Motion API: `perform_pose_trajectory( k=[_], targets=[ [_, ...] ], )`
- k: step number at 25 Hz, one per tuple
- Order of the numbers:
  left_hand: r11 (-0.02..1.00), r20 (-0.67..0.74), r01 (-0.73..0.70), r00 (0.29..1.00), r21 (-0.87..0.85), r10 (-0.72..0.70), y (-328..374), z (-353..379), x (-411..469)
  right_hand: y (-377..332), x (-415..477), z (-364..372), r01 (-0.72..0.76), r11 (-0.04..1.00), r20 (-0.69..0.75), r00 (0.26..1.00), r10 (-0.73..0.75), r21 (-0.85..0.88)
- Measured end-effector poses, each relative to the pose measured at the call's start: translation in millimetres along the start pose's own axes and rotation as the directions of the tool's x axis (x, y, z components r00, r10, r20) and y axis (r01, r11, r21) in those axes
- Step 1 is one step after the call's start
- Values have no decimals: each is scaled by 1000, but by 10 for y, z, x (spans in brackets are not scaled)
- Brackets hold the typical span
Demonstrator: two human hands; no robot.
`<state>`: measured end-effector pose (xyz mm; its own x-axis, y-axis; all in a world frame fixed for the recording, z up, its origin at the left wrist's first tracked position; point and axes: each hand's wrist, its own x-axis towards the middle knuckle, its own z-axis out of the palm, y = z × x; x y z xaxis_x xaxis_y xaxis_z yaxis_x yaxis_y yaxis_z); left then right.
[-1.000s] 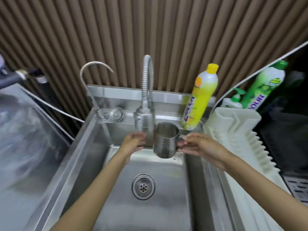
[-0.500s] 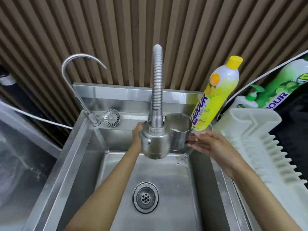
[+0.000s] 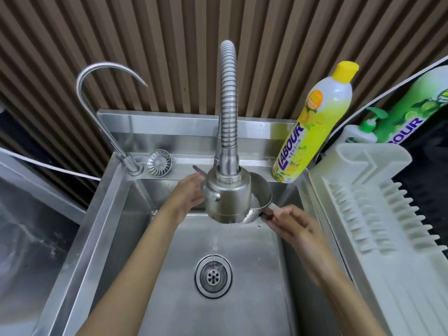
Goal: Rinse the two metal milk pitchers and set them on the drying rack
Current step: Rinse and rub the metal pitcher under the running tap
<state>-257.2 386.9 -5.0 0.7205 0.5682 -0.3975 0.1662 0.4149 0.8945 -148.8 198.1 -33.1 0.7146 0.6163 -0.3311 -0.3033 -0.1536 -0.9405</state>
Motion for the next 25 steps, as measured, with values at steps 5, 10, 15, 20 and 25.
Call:
perform_pose_trajectory(
  k=[5, 10, 15, 20, 25],
  targets=[
    [859, 207, -190, 973, 475, 101, -254, -137, -443, 283, -235, 250, 22, 987, 79, 996, -35, 160],
    [634, -85, -242, 894, 735, 439, -565, 61, -758, 155, -478, 471, -24, 994, 26, 999, 21, 104],
    [933, -24, -249, 964, 260, 264, -769, 206, -652, -67, -526, 382, 246, 811, -145, 916, -373, -531],
    [850, -69, -511, 851, 129, 521, -560, 216, -571, 11, -516, 598, 328, 944, -46, 944, -326, 47],
    [545, -120, -325, 769, 773, 627, -370, 145, -863, 149, -481, 622, -45, 904, 176, 984, -34, 426]
  ],
)
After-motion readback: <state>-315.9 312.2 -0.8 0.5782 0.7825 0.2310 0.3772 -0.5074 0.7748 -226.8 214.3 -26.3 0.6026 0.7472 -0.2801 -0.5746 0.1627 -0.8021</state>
